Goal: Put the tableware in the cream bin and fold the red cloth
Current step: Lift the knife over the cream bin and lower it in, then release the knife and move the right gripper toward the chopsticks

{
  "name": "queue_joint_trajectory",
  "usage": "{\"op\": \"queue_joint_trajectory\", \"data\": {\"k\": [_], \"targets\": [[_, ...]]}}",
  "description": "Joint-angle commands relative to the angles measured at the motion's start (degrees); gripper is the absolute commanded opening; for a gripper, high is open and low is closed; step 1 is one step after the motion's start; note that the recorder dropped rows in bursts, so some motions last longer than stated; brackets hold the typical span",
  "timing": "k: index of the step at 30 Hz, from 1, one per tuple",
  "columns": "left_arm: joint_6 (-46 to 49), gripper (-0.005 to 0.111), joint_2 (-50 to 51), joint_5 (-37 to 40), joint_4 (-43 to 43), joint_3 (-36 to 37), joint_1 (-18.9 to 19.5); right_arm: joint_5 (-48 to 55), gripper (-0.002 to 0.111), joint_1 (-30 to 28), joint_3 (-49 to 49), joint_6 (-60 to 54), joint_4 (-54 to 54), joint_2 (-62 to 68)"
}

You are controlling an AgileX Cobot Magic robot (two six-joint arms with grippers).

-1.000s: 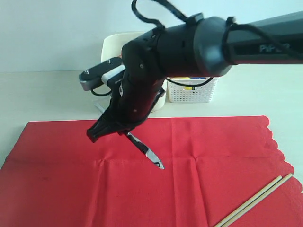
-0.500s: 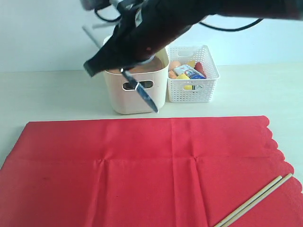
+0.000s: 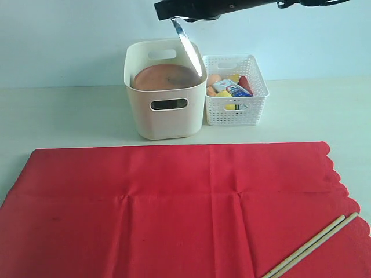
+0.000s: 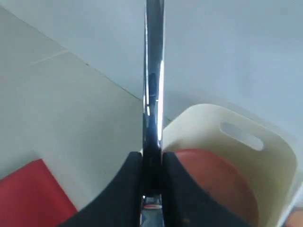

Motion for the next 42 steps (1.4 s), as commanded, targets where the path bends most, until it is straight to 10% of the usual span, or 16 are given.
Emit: {"op": "queue_joint_trajectory", "data": {"k": [1,42], "targets": [[0.0,0.0,-0.3,-0.5,-0.6,0.1,0.0,13.6,0.0,-5.2,-3.5,-25.3,27.4,5.7],[0.0,0.0,-0.3,-0.5,-0.6,0.1,0.0,18.3,0.0,-10.7,-14.4,-39.9,38.1,27.1]]}}
